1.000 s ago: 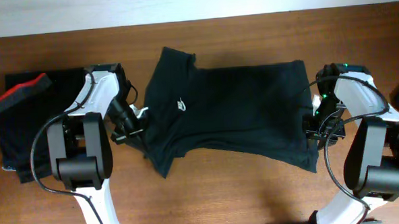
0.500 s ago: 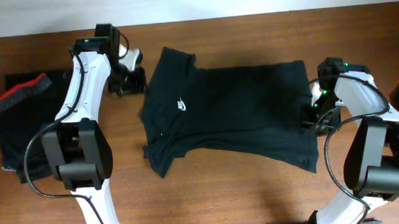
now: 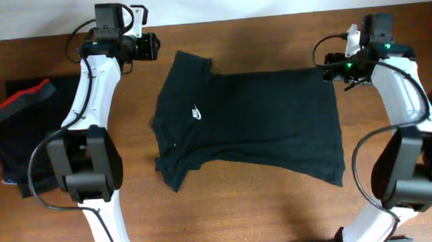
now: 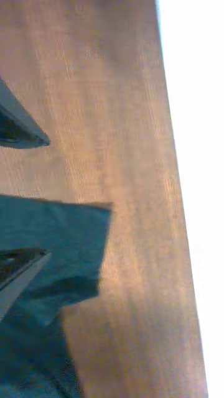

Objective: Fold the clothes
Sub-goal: 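Grasp the shirt's top left and top right corners with both grippers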

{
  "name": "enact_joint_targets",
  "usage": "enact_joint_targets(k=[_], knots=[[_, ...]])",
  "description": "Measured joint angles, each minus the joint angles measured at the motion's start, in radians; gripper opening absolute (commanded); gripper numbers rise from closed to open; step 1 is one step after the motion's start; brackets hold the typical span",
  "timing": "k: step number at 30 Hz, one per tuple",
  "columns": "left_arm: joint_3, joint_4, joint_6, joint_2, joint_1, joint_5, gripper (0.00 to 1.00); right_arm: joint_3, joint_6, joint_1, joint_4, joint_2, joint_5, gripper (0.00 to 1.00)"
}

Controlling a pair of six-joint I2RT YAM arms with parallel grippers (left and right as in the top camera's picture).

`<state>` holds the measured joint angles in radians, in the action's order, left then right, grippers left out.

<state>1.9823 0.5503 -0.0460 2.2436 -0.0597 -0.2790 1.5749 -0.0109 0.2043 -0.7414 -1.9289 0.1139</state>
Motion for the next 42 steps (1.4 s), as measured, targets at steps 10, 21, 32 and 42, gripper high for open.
enact_joint_targets(k=[10,21,32,42], knots=[[0.001,-0.262,-0.013,0.197,-0.044,-0.028,0.49,0.000,-0.027,0.000,0.234,-0.187,0.022,0.81],[0.002,-0.294,-0.015,0.256,-0.088,-0.031,0.49,0.000,-0.027,0.000,0.311,-0.276,0.050,0.82],[0.008,-0.301,-0.019,0.301,-0.088,-0.036,0.38,0.000,-0.027,0.000,0.328,-0.292,0.058,0.73],[0.010,-0.269,-0.020,0.301,-0.083,-0.064,0.01,0.000,-0.029,0.000,0.328,-0.293,0.065,0.30]])
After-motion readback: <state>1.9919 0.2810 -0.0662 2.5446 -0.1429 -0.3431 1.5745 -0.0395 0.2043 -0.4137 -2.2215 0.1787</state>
